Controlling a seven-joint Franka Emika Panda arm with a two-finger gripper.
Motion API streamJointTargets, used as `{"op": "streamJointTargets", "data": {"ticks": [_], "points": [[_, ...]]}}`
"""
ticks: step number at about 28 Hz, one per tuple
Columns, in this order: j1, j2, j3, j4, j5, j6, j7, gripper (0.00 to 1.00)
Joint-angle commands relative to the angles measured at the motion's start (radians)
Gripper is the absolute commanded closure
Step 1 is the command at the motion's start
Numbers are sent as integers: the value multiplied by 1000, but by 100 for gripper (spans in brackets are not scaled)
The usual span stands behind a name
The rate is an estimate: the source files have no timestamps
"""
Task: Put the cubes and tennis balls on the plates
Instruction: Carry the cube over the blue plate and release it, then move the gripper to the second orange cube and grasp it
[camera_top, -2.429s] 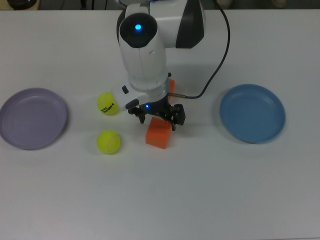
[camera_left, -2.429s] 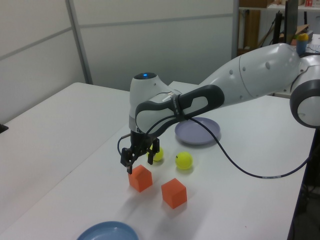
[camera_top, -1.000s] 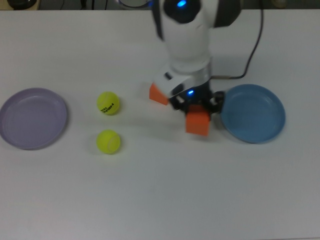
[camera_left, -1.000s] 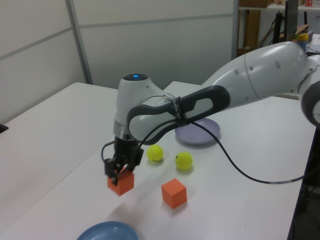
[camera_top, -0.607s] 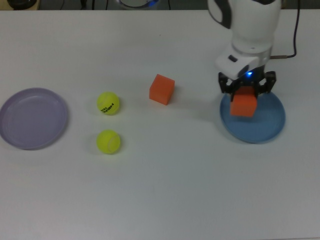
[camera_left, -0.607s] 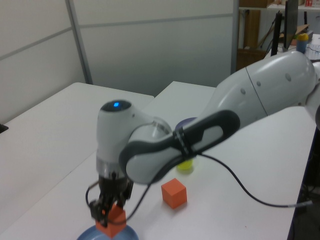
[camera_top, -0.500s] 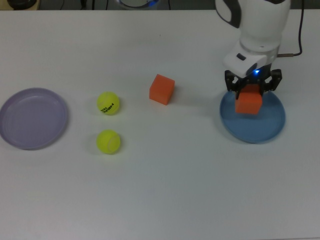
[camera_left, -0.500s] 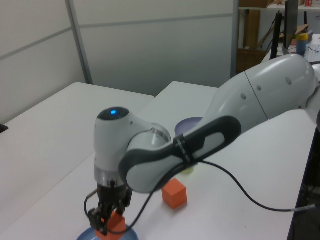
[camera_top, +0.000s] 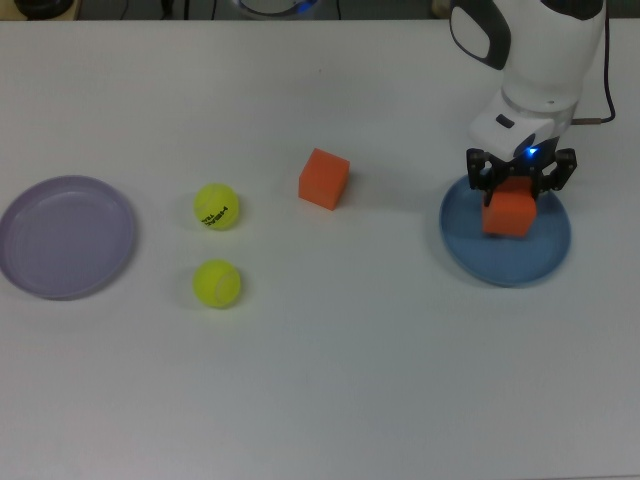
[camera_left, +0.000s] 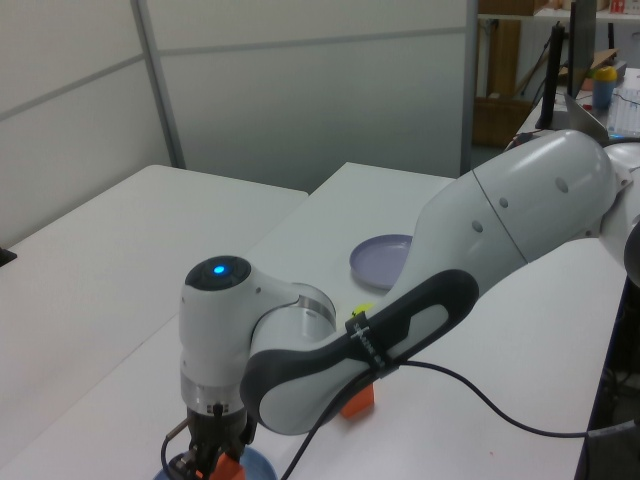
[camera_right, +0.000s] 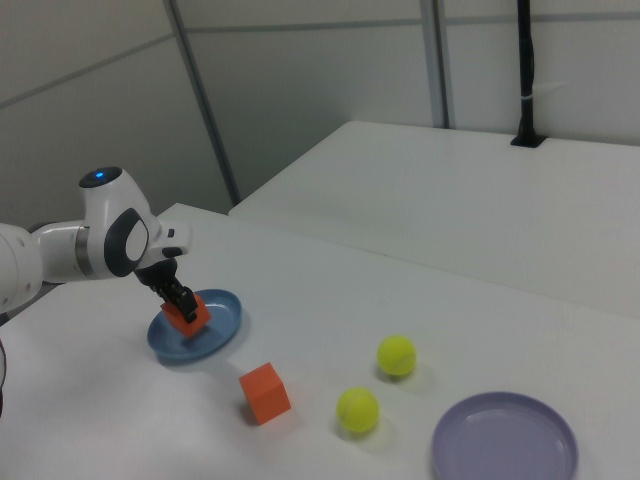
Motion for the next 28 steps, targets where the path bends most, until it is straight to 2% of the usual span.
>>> {"op": "streamJointTargets", "data": {"ticks": [1,5,10,15,21,28], "points": [[0,1,5,-5,-24,17,31,0],[-1,-29,5,-7,-20,4,31,0],[-15,-121,-6,-27,-10,-96,35,0],[-81,-195,-8,-53,8,-193,40,0],[-171,-289,-15,-174,25,-199,69,0],[-253,-307,-17,-267,25,-188,72,0]]}}
